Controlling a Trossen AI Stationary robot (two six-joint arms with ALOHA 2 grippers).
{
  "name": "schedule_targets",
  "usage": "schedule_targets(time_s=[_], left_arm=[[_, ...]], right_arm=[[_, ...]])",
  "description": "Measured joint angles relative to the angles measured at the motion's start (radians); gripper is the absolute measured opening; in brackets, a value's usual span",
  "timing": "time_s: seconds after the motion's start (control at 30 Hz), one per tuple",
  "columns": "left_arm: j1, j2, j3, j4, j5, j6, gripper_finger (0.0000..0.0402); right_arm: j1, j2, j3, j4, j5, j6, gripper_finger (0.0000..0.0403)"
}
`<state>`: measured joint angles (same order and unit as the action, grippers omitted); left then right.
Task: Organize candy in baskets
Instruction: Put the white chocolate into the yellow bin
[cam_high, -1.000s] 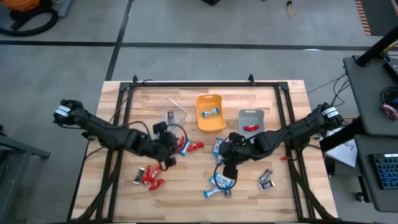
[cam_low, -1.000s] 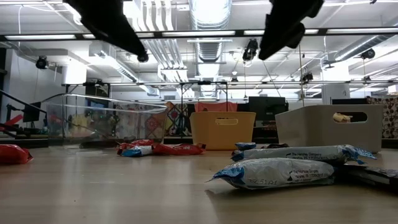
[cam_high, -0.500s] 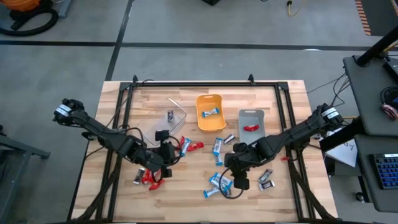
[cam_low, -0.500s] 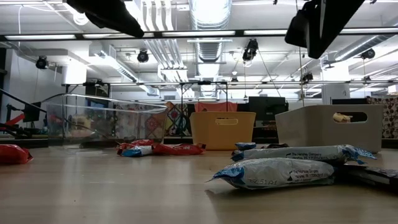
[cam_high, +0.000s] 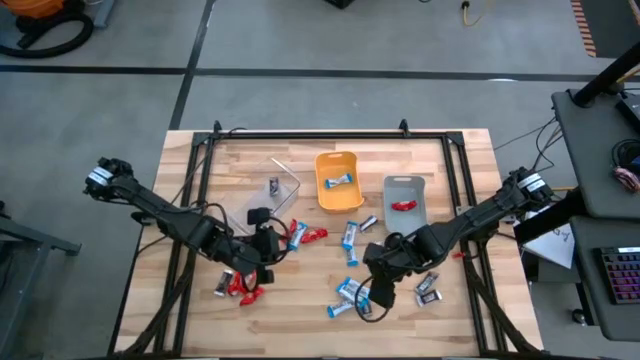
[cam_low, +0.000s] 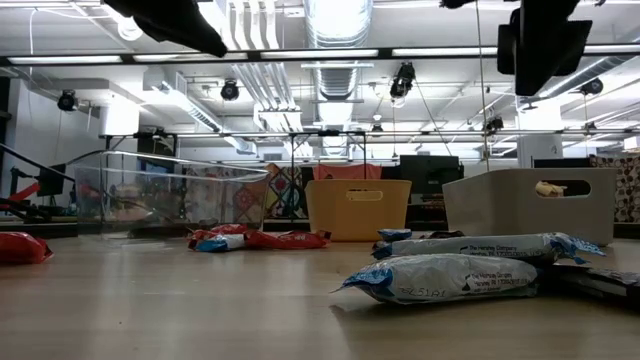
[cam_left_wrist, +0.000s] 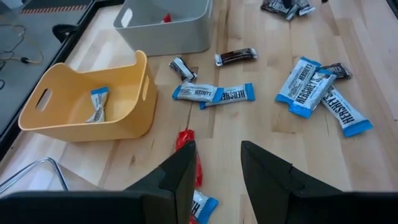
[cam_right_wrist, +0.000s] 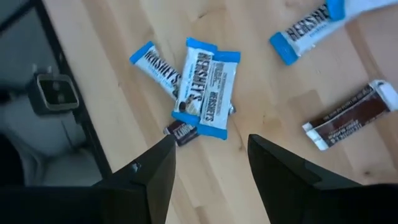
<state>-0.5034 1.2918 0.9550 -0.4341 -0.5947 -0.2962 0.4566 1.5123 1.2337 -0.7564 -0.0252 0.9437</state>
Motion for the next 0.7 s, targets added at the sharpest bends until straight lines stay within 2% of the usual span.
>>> schedule_targets(time_s=[0.43, 0.7], left_arm=[[0.0, -0.003, 0.0, -0.039, 0.0, 0.0, 0.0111], [0.0, -0.003, 0.0, -0.039, 0.0, 0.0, 0.0111]], right_arm=[[0.004, 0.158, -0.001, 0.0, -0.011, 0.129, 0.0192], [0.004, 0.221, 0.0, 0.008, -0.009, 0.146, 0.0192]])
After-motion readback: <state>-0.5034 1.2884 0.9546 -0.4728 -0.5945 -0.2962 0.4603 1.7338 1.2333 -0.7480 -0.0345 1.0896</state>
